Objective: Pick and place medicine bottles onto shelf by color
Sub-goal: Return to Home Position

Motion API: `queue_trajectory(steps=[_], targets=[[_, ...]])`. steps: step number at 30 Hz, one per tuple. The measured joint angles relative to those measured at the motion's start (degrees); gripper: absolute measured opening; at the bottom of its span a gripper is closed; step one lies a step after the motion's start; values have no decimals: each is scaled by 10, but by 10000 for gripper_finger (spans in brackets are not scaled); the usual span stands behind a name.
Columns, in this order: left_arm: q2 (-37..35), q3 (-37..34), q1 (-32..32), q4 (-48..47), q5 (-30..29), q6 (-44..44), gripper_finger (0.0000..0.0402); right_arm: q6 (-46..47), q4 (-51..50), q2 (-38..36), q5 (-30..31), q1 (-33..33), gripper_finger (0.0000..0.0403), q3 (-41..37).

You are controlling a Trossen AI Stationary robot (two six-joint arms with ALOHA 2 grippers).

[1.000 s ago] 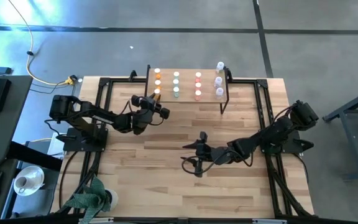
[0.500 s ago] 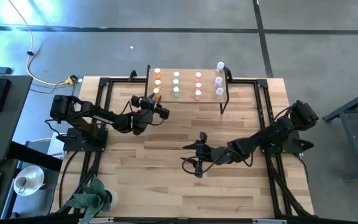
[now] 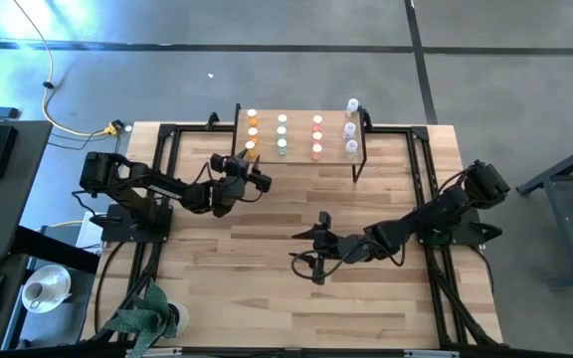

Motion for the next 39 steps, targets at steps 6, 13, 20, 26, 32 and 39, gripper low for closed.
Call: queue_trajectory(steps=[6,13,20,26,32,39], targets=[[0,0,-11,-19,-3,0,196,0,0,0,0,0,206,0],[0,0,-36,-25,-34,0,196,0,0,0,-1,0,206,0],[0,0,-68,-26,-31,0,196,0,0,0,-1,0,206,0],[0,0,-105,-26,-42,0,196,0,0,0,-11,0,206,0],[-3,0,-165,-58,-25,-27,196,0,0,0,-32,0,206,0],[-44,1,-233,-143,158,-95,196,0,-16,-24,-72,1,206,0]])
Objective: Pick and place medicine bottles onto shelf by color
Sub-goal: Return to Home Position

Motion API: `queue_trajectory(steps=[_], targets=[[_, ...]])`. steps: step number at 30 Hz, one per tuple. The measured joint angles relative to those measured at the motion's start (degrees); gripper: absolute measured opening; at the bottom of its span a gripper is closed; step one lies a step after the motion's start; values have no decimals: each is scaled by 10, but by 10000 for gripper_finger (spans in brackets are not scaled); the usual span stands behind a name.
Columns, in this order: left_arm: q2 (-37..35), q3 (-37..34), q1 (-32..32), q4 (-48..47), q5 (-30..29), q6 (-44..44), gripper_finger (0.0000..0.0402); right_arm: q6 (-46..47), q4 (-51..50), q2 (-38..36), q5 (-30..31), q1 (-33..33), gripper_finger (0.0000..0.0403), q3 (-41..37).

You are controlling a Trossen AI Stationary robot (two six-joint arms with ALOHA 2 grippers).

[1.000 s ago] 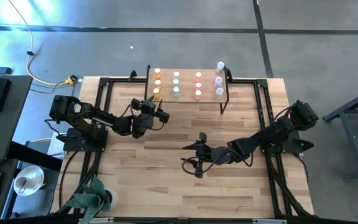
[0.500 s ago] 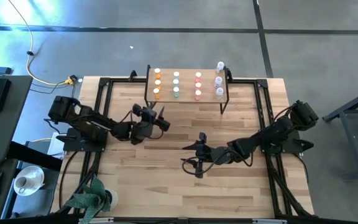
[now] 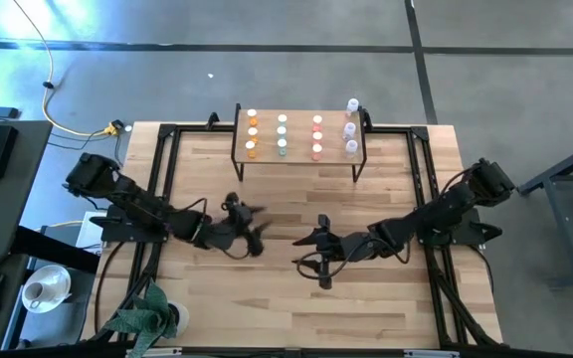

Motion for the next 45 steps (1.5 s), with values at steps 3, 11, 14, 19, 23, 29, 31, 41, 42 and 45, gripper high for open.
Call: queue_trajectory(steps=[3,11,14,19,23,29,31,41,42,45], targets=[[-31,0,-7,-2,109,-7,196,-4,-17,-28,-5,3,206,0],[-128,-2,-10,16,334,47,189,-63,-75,-129,-3,24,206,0],[-168,-2,-17,15,379,64,184,-81,-90,-172,-1,33,206,0],[-224,-2,-33,4,390,106,180,-120,-126,-237,59,51,206,0],[-269,-20,-48,-26,375,114,180,-142,-175,-283,148,71,206,0],[-349,-133,-69,44,339,96,179,-158,-216,-330,185,100,206,-27],[-381,-172,-72,70,340,95,179,-159,-200,-343,185,101,206,-55],[-533,-285,-73,65,342,122,179,-108,-60,-399,185,72,206,-233],[-546,-291,-73,55,342,128,179,-104,-47,-404,185,66,206,-249],[-576,-306,-73,30,317,130,179,-99,-4,-415,185,47,206,-297]])
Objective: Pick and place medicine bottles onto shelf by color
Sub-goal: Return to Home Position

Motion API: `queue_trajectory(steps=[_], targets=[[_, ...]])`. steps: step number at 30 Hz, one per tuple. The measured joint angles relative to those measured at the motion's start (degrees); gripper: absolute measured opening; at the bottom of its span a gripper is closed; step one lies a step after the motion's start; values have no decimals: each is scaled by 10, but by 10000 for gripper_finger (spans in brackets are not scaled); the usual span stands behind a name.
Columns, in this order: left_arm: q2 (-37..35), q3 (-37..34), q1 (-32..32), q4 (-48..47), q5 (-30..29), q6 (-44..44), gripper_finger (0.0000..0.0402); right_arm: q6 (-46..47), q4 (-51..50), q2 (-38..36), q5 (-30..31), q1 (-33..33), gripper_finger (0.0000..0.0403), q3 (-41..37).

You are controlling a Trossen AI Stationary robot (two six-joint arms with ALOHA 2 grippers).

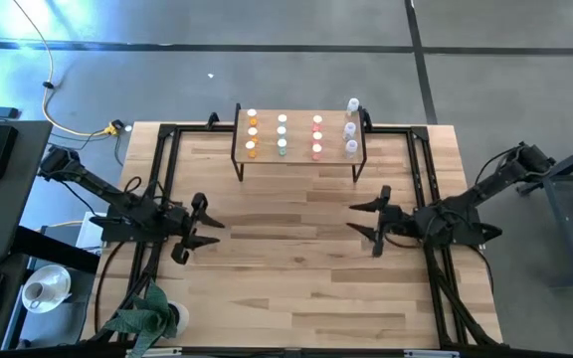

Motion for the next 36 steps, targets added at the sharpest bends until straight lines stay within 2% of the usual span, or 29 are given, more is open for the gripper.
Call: queue_trajectory(steps=[4,14,18,23,29,36], targets=[[-35,-7,12,-52,-43,6,179,9,62,-14,0,-34,206,-50],[-90,-7,85,-142,-68,64,179,9,109,-73,0,-141,206,-114],[-97,-7,125,-159,-53,59,179,-2,111,-100,0,-184,206,-117],[-96,-7,171,-189,7,53,179,-19,97,-145,1,-228,206,-117],[-96,-7,218,-226,10,12,179,49,0,-156,5,-244,206,-118],[-96,-15,249,-230,19,0,179,80,-16,-156,32,-245,206,-117]])
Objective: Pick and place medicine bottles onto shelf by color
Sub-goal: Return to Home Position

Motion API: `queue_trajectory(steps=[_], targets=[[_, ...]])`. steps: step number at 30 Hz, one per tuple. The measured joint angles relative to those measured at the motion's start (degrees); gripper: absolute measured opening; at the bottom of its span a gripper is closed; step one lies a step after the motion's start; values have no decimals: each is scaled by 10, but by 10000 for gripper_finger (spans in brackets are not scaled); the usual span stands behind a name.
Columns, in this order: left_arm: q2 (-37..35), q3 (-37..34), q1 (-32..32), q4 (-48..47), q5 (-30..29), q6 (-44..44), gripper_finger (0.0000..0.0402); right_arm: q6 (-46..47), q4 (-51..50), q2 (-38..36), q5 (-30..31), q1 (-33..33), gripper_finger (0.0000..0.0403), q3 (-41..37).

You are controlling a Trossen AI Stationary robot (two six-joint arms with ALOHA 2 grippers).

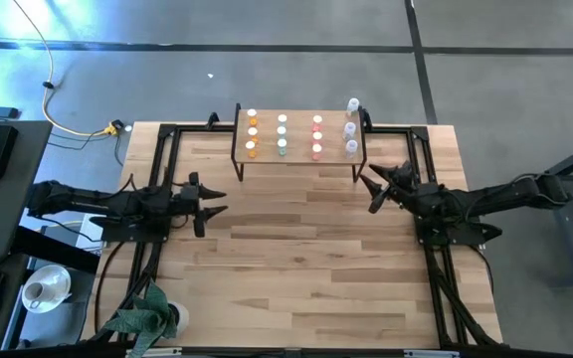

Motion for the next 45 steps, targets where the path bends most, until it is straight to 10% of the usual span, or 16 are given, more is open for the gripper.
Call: queue_trajectory(steps=[27,45], targets=[[0,0,9,141,-24,183,179,-70,117,-69,-73,2,206,-68],[0,0,9,85,-8,115,179,-6,-135,-283,-84,2,206,-68]])
